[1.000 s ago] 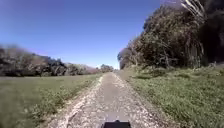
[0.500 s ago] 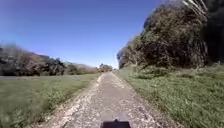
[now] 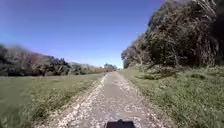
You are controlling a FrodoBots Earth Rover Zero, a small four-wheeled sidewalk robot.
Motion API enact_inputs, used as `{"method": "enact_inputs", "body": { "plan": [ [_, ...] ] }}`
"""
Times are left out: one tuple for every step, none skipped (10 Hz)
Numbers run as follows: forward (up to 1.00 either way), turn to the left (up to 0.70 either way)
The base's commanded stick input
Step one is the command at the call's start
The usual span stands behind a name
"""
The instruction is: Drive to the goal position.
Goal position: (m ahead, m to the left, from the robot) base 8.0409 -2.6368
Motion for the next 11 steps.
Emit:
{"method": "enact_inputs", "body": {
  "plan": [
    [0.50,0.08],
    [0.50,0.24],
    [0.50,0.12],
    [0.50,0.00],
    [0.50,0.00],
    [0.50,0.00],
    [0.50,0.00],
    [0.50,0.00],
    [0.50,0.00],
    [0.50,0.00],
    [0.50,0.00]
  ]
}}
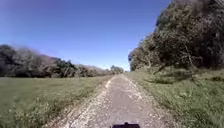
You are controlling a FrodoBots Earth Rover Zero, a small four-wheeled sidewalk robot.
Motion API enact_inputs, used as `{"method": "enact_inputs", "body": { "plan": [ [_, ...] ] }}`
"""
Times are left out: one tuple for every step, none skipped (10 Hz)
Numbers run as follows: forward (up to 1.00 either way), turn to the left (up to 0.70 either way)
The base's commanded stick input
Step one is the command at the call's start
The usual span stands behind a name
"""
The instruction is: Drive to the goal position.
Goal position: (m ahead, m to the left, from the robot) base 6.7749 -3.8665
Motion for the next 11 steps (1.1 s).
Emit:
{"method": "enact_inputs", "body": {
  "plan": [
    [0.50,0.00],
    [0.50,0.00],
    [0.50,0.00],
    [0.50,0.00],
    [0.50,0.00],
    [0.50,0.00],
    [0.50,0.00],
    [0.50,0.00],
    [0.50,0.00],
    [0.50,0.00],
    [0.50,0.00]
  ]
}}
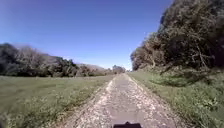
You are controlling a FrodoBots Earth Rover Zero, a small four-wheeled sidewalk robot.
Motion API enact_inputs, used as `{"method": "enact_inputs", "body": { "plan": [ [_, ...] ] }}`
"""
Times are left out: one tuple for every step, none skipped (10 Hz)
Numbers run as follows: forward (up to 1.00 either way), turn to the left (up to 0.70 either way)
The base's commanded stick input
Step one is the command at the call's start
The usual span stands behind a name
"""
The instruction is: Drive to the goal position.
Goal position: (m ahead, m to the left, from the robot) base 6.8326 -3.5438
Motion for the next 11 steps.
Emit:
{"method": "enact_inputs", "body": {
  "plan": [
    [0.50,0.00],
    [0.50,-0.02],
    [0.50,-0.19],
    [0.50,0.00],
    [0.50,0.00],
    [0.50,0.00],
    [0.50,0.00],
    [0.50,0.00],
    [0.50,0.00],
    [0.50,0.00],
    [0.50,0.00]
  ]
}}
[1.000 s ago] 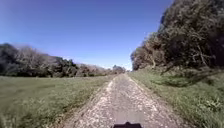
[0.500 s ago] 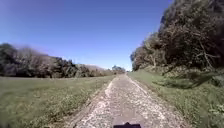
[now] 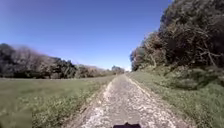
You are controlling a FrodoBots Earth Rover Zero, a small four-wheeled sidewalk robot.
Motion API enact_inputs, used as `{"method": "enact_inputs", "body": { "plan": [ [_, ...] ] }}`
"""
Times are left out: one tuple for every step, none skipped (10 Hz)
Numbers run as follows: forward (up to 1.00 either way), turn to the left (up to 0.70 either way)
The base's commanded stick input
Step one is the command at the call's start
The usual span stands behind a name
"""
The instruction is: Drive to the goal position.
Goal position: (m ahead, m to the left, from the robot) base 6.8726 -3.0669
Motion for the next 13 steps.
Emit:
{"method": "enact_inputs", "body": {
  "plan": [
    [0.50,0.00],
    [0.50,0.00],
    [0.50,0.00],
    [0.50,0.00],
    [0.50,0.00],
    [0.50,0.00],
    [0.50,0.00],
    [0.50,0.00],
    [0.50,0.00],
    [0.50,0.00],
    [0.50,0.00],
    [0.50,0.00],
    [0.50,0.00]
  ]
}}
